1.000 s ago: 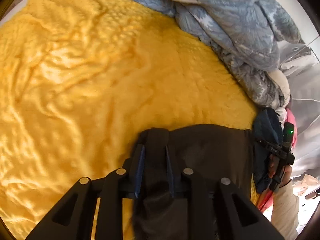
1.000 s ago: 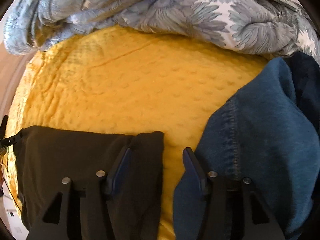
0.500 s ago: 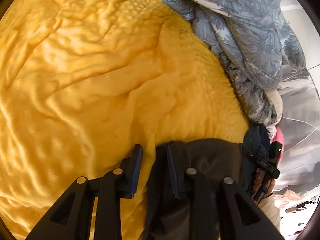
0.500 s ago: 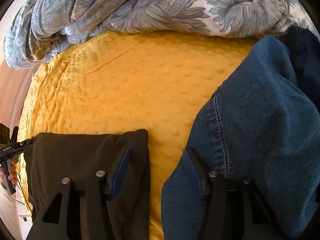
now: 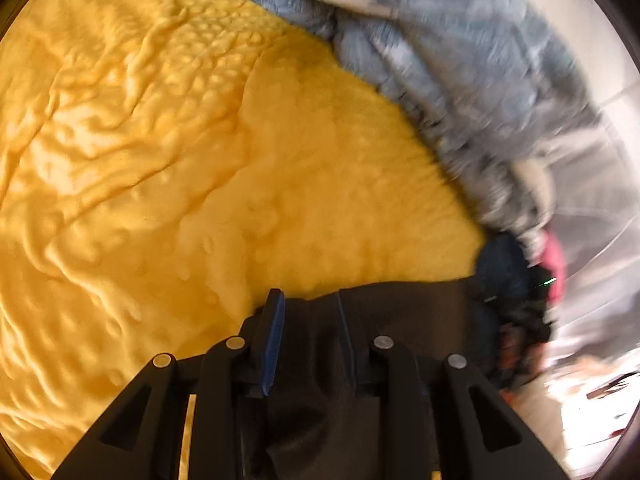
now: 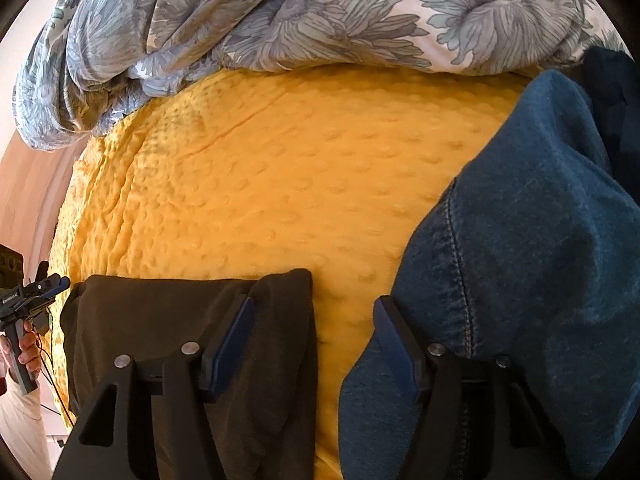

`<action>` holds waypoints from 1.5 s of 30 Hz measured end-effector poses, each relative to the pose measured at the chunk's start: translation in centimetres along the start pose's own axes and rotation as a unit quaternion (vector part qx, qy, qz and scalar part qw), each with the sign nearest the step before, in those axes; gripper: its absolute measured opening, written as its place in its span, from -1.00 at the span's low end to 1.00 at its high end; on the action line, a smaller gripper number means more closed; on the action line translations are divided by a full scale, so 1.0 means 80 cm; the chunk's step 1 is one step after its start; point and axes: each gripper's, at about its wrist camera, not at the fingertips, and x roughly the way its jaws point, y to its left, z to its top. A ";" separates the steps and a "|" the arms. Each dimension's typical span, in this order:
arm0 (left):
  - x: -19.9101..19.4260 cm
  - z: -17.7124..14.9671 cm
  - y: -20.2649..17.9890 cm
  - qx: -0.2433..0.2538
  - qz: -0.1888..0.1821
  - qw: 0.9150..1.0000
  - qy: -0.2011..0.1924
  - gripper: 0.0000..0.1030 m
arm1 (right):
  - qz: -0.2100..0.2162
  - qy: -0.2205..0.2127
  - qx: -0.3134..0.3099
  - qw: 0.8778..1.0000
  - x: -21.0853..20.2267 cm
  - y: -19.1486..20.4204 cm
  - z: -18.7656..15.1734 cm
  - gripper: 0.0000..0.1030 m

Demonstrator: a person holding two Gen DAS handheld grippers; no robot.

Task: Fold clothes

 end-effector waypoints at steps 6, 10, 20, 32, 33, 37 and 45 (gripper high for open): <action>0.005 0.008 0.013 0.031 0.054 0.998 0.010 -0.44 | -0.014 0.010 -0.029 0.999 0.005 0.007 -0.001 0.29; 0.010 0.013 0.019 0.035 0.030 0.998 0.030 -0.44 | -0.001 0.012 -0.028 1.000 0.008 0.005 -0.001 0.36; 0.017 0.008 0.021 0.026 -0.071 0.996 0.042 -0.30 | 0.045 0.021 -0.018 0.999 0.012 0.007 -0.001 0.50; 0.023 0.000 0.011 0.049 -0.071 0.995 0.054 -0.14 | 0.069 0.044 -0.013 0.997 0.016 0.018 -0.002 0.53; 0.025 0.001 0.011 0.047 -0.070 0.995 0.054 -0.14 | 0.056 0.051 -0.021 0.997 0.021 0.021 -0.004 0.53; 0.030 0.002 0.008 0.044 -0.066 0.995 0.056 -0.13 | 0.043 0.055 -0.028 0.997 0.027 0.030 -0.005 0.53; 0.032 0.003 0.007 0.037 -0.071 0.995 0.062 -0.04 | 0.090 0.099 -0.015 0.991 0.043 0.043 -0.009 -0.23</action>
